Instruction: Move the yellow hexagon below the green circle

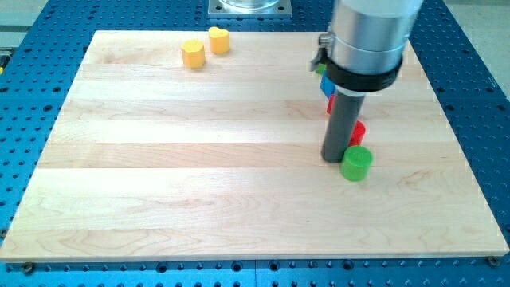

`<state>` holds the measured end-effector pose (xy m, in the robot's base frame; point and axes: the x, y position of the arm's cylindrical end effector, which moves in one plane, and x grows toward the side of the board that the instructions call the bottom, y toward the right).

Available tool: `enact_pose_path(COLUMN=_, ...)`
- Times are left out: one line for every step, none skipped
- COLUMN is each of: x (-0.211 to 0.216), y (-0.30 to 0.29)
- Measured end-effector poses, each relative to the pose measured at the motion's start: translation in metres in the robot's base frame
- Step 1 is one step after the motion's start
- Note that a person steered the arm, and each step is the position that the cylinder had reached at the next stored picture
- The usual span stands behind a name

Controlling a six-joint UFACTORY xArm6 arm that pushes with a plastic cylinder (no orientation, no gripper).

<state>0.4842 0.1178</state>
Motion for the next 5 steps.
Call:
enact_pose_path(x=0.034, y=-0.009)
enact_pose_path(x=0.046, y=-0.032)
enact_pose_path(x=0.076, y=-0.069)
enact_pose_path(x=0.001, y=-0.144)
enact_pose_path(x=-0.059, y=-0.249)
